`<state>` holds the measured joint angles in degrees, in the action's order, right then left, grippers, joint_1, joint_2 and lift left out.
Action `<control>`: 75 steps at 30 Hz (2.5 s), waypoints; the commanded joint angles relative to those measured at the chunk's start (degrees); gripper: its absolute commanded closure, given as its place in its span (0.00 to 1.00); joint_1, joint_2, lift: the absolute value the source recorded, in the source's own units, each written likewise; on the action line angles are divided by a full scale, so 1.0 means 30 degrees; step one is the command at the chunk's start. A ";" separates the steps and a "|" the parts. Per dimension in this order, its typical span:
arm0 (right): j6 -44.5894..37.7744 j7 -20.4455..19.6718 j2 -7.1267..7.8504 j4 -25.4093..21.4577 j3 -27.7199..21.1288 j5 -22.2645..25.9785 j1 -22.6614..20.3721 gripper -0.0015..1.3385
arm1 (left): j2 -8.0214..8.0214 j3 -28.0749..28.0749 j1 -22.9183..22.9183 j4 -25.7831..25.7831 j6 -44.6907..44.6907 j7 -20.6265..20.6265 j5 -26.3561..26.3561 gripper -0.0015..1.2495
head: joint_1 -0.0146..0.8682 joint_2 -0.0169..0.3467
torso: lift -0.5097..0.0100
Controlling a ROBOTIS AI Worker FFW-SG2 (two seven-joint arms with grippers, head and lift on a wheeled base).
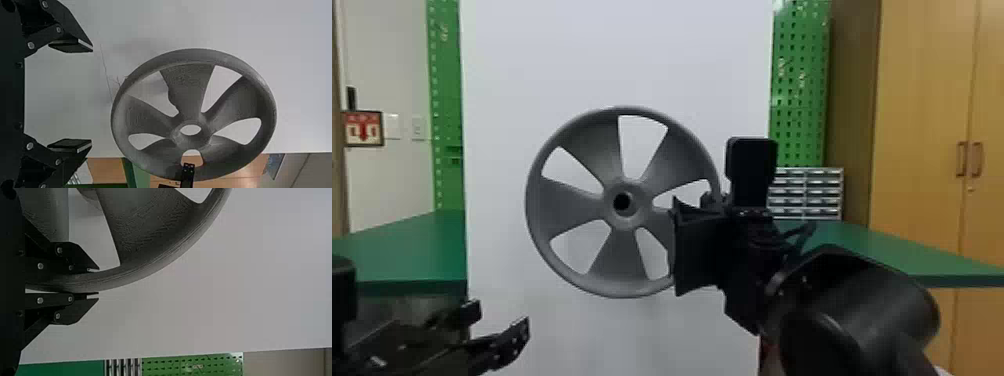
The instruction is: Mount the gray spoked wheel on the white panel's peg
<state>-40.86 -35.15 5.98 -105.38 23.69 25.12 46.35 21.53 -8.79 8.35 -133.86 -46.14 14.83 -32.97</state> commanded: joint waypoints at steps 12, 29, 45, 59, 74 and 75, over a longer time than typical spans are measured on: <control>0.0085 -0.0001 0.0000 0.0059 0.0014 0.0123 0.0018 0.91 | 0.0000 0.0057 0.0088 0.0060 0.0000 -0.0023 0.0005 0.32 | 0.12 0.03 | 0.05; 0.0173 -0.0001 -0.0058 0.0264 0.0132 0.0269 0.0106 0.91 | 0.0030 0.0116 0.0088 0.0119 0.0000 0.0007 0.0005 0.32 | 0.12 0.03 | 0.05; 0.0495 -0.0089 -0.0146 0.0909 0.0307 0.0299 0.0487 0.91 | 0.0059 0.0292 0.0176 0.0206 0.0000 0.0007 0.0035 0.32 | 0.12 0.03 | 0.05; 0.0759 -0.0529 -0.0175 0.1348 0.0395 0.0269 0.0750 0.91 | 0.0088 0.0321 0.0205 0.0206 0.0000 0.0007 0.0064 0.32 | 0.12 0.03 | 0.05; 0.0876 -0.0558 -0.0263 0.1993 0.0718 0.0474 0.1043 0.91 | 0.0088 0.0438 0.0293 0.0236 0.0000 -0.0023 0.0064 0.32 | 0.12 0.03 | 0.05; 0.0905 -0.0558 -0.0263 0.2022 0.0747 0.0504 0.1073 0.91 | 0.0117 0.0438 0.0293 0.0236 0.0000 -0.0023 0.0064 0.32 | 0.12 0.03 | 0.05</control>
<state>-38.26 -36.83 5.25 -99.71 25.61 26.44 49.37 21.80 -7.56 9.14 -133.17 -46.14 14.77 -32.77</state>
